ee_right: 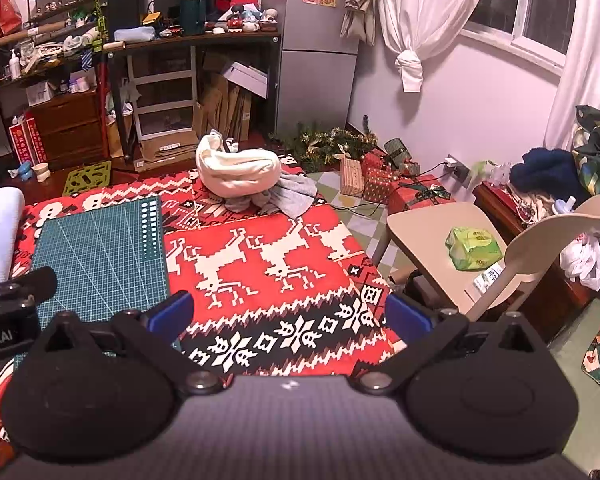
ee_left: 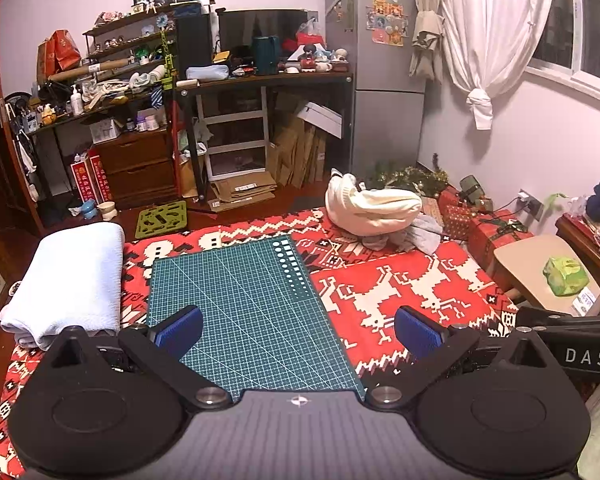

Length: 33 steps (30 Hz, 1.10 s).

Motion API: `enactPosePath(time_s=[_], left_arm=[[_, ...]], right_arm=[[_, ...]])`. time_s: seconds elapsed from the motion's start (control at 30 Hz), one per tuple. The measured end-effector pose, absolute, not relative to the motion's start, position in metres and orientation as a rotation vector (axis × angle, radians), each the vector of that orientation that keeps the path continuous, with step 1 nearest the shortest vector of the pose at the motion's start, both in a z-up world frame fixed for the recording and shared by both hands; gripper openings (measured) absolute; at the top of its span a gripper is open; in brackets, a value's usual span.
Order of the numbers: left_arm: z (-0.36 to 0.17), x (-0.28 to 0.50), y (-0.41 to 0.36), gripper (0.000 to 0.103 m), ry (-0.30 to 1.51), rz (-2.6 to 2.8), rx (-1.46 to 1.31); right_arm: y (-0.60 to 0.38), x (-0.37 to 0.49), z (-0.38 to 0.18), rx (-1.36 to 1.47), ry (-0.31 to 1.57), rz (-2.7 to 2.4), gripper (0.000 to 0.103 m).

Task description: Fold clothes

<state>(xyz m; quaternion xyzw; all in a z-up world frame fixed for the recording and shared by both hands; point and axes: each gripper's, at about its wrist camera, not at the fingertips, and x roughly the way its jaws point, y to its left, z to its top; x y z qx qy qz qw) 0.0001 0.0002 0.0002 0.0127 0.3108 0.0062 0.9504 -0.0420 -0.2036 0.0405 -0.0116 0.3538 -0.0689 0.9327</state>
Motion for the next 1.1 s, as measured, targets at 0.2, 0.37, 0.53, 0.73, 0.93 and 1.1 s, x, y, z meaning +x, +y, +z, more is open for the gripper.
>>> enactPosePath(time_s=[0.2, 0.37, 0.53, 0.73, 0.93, 1.1], left_arm=[[-0.002, -0.001, -0.008, 0.103, 0.616, 0.019, 0.069], [-0.002, -0.002, -0.004, 0.103, 0.633, -0.001, 0.034], [-0.001, -0.003, -0.003, 0.103, 0.630, -0.008, 0.032], [0.001, -0.003, -0.004, 0.103, 0.627, -0.012, 0.027], [0.002, -0.004, -0.004, 0.103, 0.626, -0.013, 0.024], [0.001, -0.004, -0.004, 0.103, 0.626, -0.015, 0.019]], right_arm=[[-0.205, -0.043, 0.040, -0.016, 0.720, -0.136, 0.103], [-0.206, -0.045, 0.039, -0.011, 0.717, -0.132, 0.103], [-0.205, -0.046, 0.041, -0.018, 0.723, -0.127, 0.103], [-0.203, -0.048, 0.043, -0.024, 0.726, -0.127, 0.103], [-0.202, -0.046, 0.042, -0.028, 0.732, -0.124, 0.103], [-0.202, -0.045, 0.040, -0.030, 0.734, -0.123, 0.103]])
